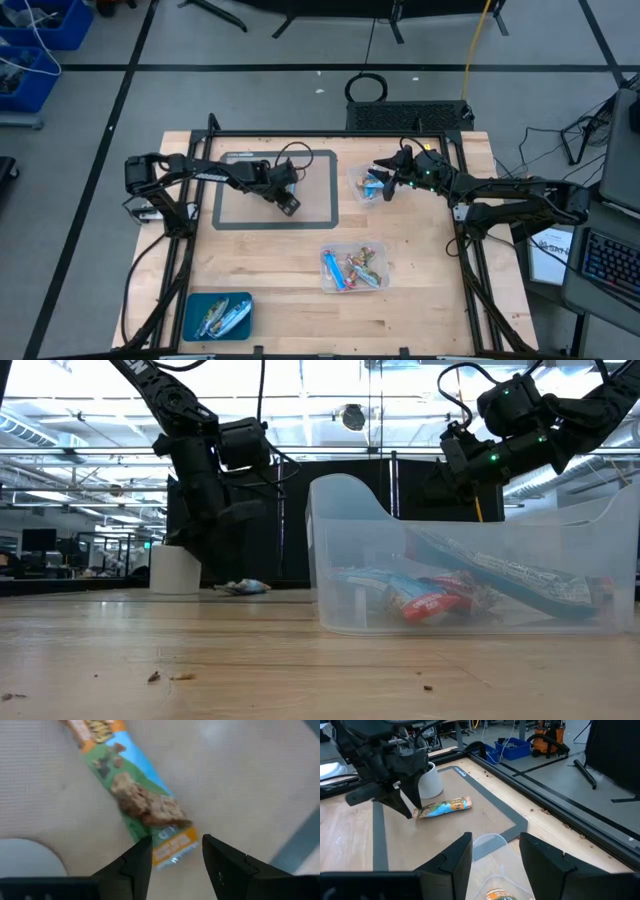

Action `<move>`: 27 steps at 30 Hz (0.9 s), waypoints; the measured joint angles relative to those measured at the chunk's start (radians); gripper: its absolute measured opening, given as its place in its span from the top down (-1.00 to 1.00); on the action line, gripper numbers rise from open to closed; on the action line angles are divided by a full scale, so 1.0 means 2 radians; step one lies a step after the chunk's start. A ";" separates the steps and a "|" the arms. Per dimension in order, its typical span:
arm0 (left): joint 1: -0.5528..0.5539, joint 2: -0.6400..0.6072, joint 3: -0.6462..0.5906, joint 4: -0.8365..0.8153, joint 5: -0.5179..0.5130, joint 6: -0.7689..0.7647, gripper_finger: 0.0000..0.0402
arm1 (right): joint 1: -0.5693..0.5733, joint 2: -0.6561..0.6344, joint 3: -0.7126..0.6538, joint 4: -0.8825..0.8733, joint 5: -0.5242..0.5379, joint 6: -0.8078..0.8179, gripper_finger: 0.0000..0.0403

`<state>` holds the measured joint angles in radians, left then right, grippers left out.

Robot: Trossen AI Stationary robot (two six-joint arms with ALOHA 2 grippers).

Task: Pick and place Granola Bars by type
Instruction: Put the yellow granola bar into the top transparent bin

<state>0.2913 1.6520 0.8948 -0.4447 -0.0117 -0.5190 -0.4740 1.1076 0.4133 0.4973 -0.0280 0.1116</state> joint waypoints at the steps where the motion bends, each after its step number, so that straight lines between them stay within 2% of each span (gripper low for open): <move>1: 0.000 0.000 0.000 -0.001 -0.006 -0.005 0.13 | 0.000 0.000 0.000 0.001 0.000 0.000 0.23; 16: 0.002 0.000 0.000 -0.004 -0.056 -0.034 0.13 | 0.000 0.000 0.000 0.000 0.000 0.000 0.23; 27: 0.002 0.000 -0.005 0.017 -0.047 -0.030 0.13 | 0.000 0.000 0.000 0.000 0.000 0.000 0.23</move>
<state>0.2947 1.6524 0.8846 -0.4109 -0.1062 -0.5784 -0.4740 1.1076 0.4133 0.4980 -0.0280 0.1116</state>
